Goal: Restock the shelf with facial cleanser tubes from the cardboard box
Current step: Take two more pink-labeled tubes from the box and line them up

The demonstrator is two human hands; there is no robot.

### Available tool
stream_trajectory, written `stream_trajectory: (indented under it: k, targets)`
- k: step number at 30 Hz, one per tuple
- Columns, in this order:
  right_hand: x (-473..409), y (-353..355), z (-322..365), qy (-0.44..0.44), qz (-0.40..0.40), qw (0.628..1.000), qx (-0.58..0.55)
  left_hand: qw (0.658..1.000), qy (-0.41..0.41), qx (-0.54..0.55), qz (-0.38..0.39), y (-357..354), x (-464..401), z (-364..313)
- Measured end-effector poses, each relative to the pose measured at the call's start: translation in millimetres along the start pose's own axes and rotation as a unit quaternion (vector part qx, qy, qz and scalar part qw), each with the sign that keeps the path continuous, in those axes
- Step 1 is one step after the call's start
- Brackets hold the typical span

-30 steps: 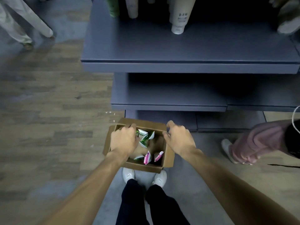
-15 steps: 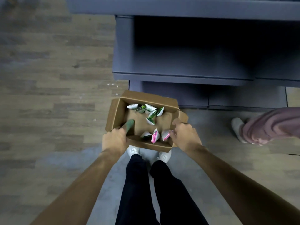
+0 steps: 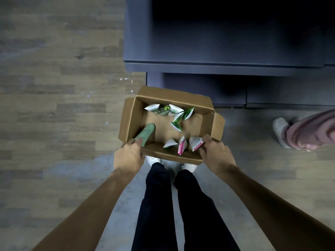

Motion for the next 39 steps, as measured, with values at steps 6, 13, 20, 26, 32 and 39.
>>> stream_trajectory:
  k: [6, 13, 20, 26, 32, 39]
  targets:
    - [-9.1, -10.1, 6.0, 0.006, -0.003, 1.0, 0.016, 0.999, -0.05, -0.002, -0.003, -14.9, -24.5, 6.8]
    - [-24.4, -11.7, 2.5, 0.016, 0.008, 0.996, 0.087, 0.997, -0.078, -0.009, 0.009, -15.9, -31.1, -12.0]
    - [-40.6, -22.8, -9.3, 0.074, 0.032, 0.985, 0.155, 0.984, -0.174, 0.022, -0.021, -32.3, -2.0, -88.0]
    - [-48.7, -35.3, -8.7, 0.105, 0.055, 0.97, 0.21, 0.987, -0.16, 0.004, -0.032, -47.3, 0.5, -123.2]
    - [-53.0, -34.0, -9.3, 0.115, 0.049, 0.971, 0.205, 0.993, -0.119, 0.006, -0.024, -56.4, -8.0, -131.9]
    - [-53.5, -37.8, -9.2, 0.129, 0.035, 0.964, 0.232, 0.998, -0.051, -0.04, 0.024, -74.5, -15.9, -131.5]
Point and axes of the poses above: each hand's wrist, its own x-axis away from the middle knuckle, its own y-axis out of the back of the hand, z = x × y, the point moved 7 cm from there along -x, towards the middle knuckle, and after that the axes turned 14 degrees about y, right-handed, at the moved point
